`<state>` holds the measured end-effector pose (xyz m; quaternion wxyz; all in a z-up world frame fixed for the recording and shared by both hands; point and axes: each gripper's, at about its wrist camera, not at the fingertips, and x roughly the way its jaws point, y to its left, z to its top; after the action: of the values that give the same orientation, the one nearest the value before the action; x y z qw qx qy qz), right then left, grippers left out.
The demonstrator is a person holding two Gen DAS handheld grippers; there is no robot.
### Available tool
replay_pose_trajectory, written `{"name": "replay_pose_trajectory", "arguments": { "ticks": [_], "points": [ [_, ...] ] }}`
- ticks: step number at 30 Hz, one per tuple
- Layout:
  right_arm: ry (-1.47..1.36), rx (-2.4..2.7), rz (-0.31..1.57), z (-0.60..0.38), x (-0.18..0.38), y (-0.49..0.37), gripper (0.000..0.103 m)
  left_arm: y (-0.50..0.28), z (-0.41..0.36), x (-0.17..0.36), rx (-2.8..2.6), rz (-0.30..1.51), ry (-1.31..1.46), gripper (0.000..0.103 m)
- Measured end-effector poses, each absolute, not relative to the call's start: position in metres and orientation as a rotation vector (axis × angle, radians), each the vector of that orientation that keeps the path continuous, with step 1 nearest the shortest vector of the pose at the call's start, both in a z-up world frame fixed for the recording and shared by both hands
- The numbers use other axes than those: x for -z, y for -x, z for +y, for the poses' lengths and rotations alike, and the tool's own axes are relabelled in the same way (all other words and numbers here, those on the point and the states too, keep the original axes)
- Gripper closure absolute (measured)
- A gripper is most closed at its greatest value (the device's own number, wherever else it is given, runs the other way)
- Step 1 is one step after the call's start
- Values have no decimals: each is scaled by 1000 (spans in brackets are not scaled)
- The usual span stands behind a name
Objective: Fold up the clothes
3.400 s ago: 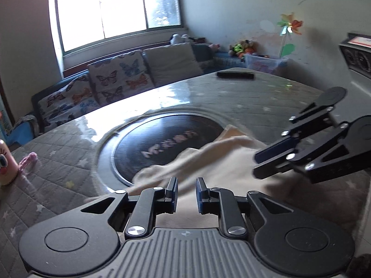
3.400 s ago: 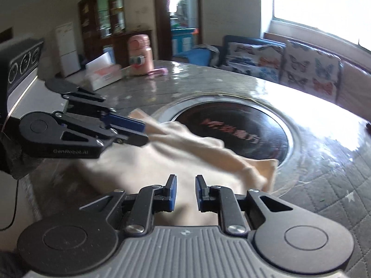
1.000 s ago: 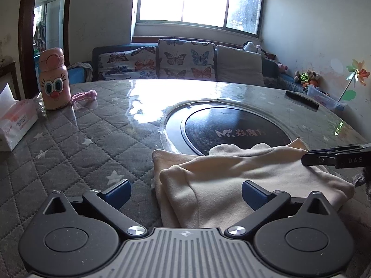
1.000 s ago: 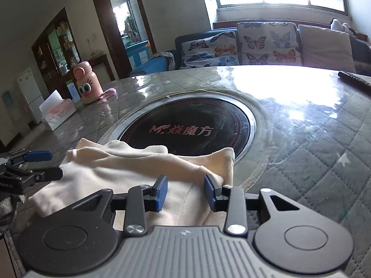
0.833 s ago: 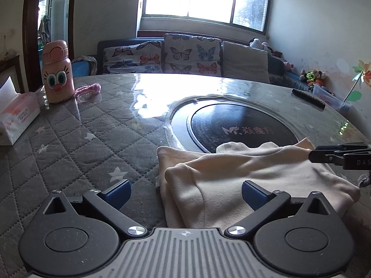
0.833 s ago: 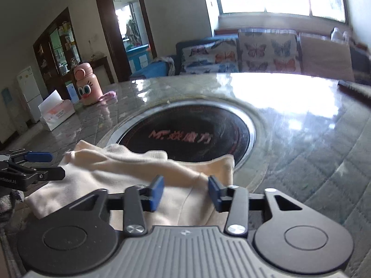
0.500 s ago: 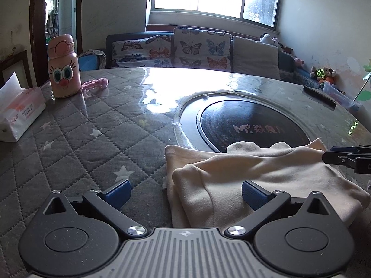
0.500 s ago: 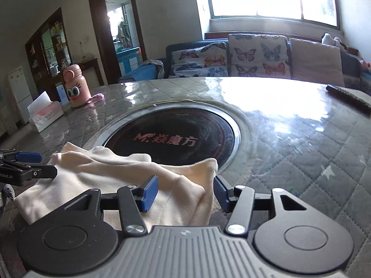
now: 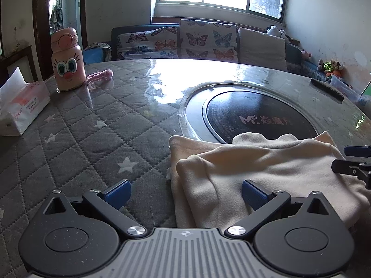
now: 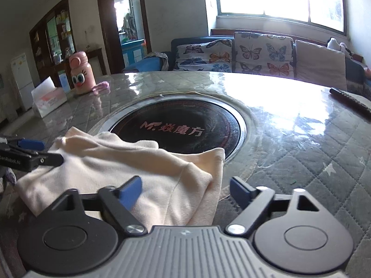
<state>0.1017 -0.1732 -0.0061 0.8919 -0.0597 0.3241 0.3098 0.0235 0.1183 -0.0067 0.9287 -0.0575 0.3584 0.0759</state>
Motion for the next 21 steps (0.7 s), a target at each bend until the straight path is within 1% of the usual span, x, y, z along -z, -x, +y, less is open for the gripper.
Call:
{"name": "replay_pose_trajectory", "arguments": {
  "ticks": [3, 5, 8, 10, 15, 21],
  "points": [
    [160, -631, 672, -169, 8, -99, 11, -22, 120, 8, -159, 736, 122, 0],
    [175, -619, 666, -168, 7, -97, 10, -20, 121, 7, -164, 735, 125, 0],
    [208, -607, 634, -165, 2, -89, 6, -13, 120, 2, -170, 722, 121, 0],
    [233, -607, 597, -164, -4, -80, 0, -7, 120, 0, -176, 715, 116, 0],
    [304, -644, 517, -152, -13, -56, 0, 11, 118, -1, -185, 712, 96, 0],
    [397, -705, 467, -129, -10, -31, 0, 28, 112, 0, -190, 699, 65, 0]
  ]
}}
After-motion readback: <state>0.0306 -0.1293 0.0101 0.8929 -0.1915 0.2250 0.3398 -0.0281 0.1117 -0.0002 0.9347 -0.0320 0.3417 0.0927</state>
